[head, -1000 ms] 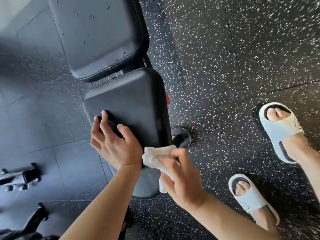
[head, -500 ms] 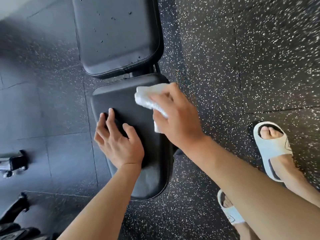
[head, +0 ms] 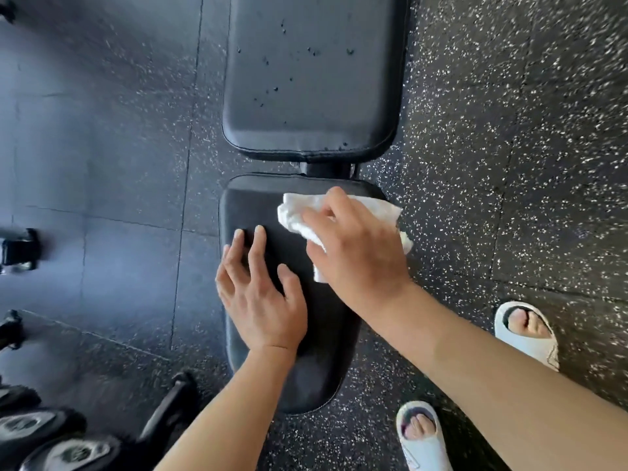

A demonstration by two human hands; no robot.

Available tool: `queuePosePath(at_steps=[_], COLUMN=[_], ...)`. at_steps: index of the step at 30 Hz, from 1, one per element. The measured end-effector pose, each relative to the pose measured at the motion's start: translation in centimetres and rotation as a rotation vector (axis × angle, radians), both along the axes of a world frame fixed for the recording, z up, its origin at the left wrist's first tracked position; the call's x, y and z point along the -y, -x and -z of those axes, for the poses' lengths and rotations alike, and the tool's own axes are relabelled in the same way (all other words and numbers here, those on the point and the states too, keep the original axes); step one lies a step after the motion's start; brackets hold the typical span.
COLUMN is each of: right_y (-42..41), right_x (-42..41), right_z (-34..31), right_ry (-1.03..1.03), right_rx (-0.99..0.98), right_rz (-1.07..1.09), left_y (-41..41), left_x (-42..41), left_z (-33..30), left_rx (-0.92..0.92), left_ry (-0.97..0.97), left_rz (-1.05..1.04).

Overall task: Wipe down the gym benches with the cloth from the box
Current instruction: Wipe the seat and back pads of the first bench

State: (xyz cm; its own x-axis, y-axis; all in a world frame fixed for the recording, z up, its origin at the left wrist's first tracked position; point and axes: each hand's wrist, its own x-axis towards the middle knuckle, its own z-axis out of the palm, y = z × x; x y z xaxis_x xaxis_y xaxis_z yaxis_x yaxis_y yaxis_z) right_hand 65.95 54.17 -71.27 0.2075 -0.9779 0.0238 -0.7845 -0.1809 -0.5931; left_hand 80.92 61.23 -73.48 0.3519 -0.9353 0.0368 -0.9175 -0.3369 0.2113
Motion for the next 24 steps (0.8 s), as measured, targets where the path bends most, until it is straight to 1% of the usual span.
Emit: queuePosePath(at_steps=[6, 10, 12, 14, 16, 20, 24], right_y=[-5.0, -7.6, -6.7, -4.4, -1.5, 3.4, 2.9], right_x=[6.4, 10.1, 10.3, 9.0, 6.9, 4.2, 5.0], right_z=[-0.3, -0.4, -0.6, -0.9, -0.9, 0.1, 0.7], right_ry=[0.008, -0.075, -0.063, 0.014, 0.067, 0.161, 0.226], right_rx=[-0.040, -0.001, -0.010, -0.044, -0.034, -0.030, -0.086], right_rz=[-0.265, -0.361, -0.436, -0.536, -0.603, -0.652, -0.672], left_y=[-0.4, -0.1, 0.0, 0.1, 0.0, -0.1, -0.3], left_x=[-0.1, 0.1, 0.2, 0.1, 0.0, 0.1, -0.1], left_z=[0.0, -0.4, -0.6, -0.7, -0.6, -0.4, -0.5], left_rx=[-0.015, -0.036, -0.043, -0.053, -0.050, -0.048, -0.073], left_ry=[-0.032, -0.026, -0.029, -0.009, 0.014, 0.025, 0.025], left_rz=[-0.003, -0.005, -0.012, -0.013, -0.015, -0.012, -0.015])
